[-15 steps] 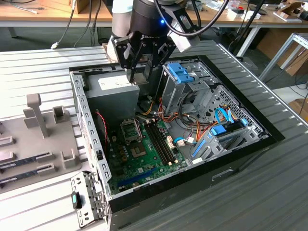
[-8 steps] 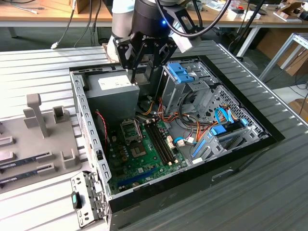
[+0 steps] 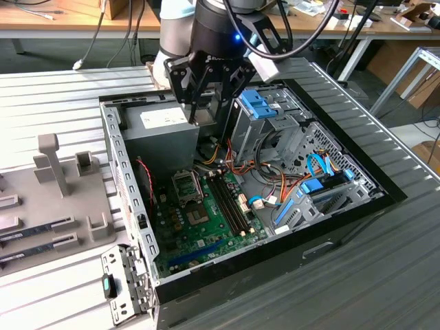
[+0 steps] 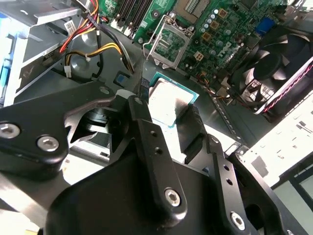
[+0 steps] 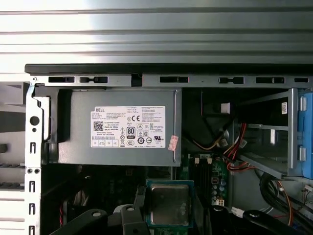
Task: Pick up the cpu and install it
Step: 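Pick up the cpu and move it towards the insertion slot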
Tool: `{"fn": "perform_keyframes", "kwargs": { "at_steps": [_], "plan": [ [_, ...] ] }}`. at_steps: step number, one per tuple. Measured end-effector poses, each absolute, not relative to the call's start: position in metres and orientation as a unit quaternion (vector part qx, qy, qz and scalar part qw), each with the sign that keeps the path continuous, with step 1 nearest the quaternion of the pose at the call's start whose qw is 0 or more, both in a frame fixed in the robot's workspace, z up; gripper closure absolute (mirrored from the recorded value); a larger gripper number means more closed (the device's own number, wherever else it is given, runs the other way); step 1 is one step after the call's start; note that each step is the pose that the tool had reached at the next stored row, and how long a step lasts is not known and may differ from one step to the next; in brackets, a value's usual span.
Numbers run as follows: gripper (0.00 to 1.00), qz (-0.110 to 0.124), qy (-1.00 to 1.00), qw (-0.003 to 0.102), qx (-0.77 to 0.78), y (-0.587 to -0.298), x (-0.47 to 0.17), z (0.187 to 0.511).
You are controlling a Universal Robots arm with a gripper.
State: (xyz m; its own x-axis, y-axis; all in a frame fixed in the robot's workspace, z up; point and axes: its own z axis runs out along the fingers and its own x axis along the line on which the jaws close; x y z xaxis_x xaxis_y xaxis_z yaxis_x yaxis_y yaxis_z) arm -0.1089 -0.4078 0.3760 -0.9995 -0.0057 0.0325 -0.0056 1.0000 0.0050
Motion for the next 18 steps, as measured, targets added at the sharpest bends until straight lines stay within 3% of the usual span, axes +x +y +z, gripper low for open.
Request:
{"fn": "perform_keyframes", "kwargs": {
  "at_steps": [18],
  "plan": [
    [0.53, -0.002, -1.0, 0.016, 0.003, -0.4181, -0.1084, 0.3739]
  ]
}}
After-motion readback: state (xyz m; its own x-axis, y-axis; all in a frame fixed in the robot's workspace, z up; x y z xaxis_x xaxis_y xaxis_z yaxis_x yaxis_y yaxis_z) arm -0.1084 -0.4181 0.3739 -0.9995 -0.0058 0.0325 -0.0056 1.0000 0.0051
